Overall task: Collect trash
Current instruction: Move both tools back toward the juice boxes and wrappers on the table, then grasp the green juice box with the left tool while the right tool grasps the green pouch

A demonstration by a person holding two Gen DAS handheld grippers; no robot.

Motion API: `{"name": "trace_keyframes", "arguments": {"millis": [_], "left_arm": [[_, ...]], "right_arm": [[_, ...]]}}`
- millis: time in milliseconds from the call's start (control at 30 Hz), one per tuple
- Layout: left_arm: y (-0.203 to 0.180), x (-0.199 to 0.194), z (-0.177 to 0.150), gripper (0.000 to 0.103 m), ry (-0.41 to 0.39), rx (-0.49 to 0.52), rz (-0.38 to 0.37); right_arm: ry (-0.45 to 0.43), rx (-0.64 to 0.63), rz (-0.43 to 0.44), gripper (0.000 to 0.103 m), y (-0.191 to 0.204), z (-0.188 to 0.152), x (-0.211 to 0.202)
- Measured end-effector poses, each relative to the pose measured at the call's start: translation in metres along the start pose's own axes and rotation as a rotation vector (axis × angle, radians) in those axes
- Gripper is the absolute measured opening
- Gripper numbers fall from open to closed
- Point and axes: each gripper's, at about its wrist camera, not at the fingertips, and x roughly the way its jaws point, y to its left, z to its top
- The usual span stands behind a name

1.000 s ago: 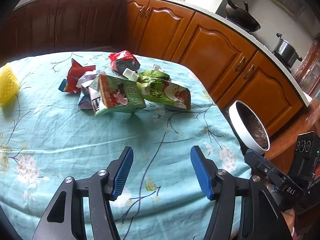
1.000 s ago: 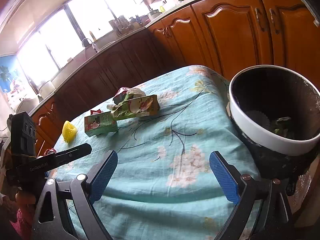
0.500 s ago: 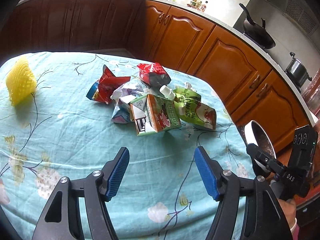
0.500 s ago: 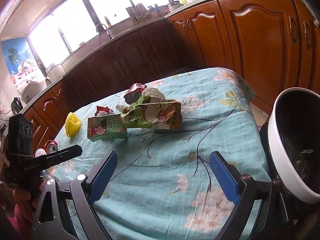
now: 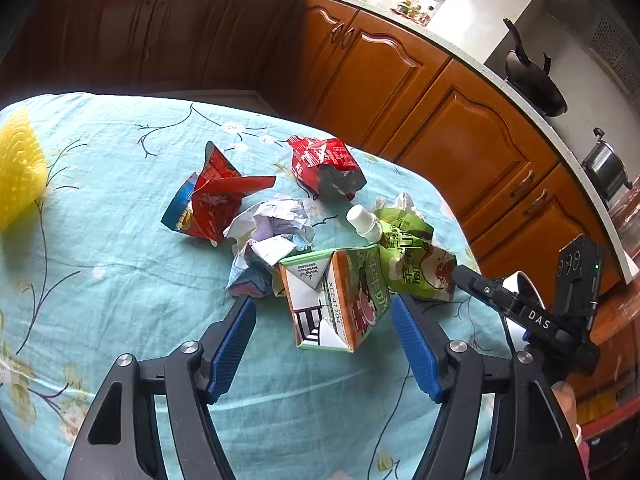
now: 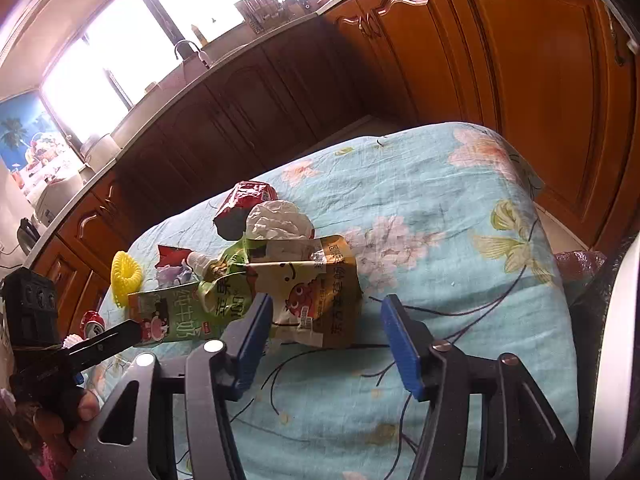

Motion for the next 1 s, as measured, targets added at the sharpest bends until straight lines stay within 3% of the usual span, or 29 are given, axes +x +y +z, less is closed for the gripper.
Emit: {"name": "trace_keyframes", "arguments": {"millis": [67,100,200,433,633,767,833,867,1000], "left_arm": [[-0.002,0.006,0.000,0.068,0.010,0.003,0.002],[-0.003,0.008,0.000,0.065,0.013,0.010,-0.004],[-0.010,0.008,-0.003,0.044,0.014,0.044,-0.022],[-0.019,-0.008,-0.026,0.031,0.021,0.108,-0.010],[-0.031,-0.024,-0.059,0.030,0.051,0.214,0.016],[-0.032,-0.022,-0.065,0.034,0.061,0.234,0.048],[-0.029,-0.023,-0.061,0.044,0.053,0.215,0.051],[-0.029,-0.024,-0.058,0.046,0.043,0.209,0.051],[-0.033,-0.027,-0.059,0.051,0.012,0.229,0.067]], "right_arm": [[0.017,-0.010,-0.001,0.035,0.001,0.000,0.006],[0.020,-0.018,-0.005,0.022,0.002,-0.001,0.006],[-0.002,-0.030,0.013,0.017,0.006,-0.005,-0.004],[-0.016,-0.047,0.025,0.010,0.012,-0.031,-0.047],[0.032,-0.078,0.026,0.004,0.018,-0.067,-0.072],[0.048,-0.100,-0.005,0.019,0.021,-0.078,-0.074],[0.031,-0.108,-0.024,0.047,0.022,-0.077,-0.076],[0.021,-0.111,-0.034,0.053,0.023,-0.074,-0.077],[-0.006,-0.165,-0.041,0.056,0.031,-0.060,-0.074]]}}
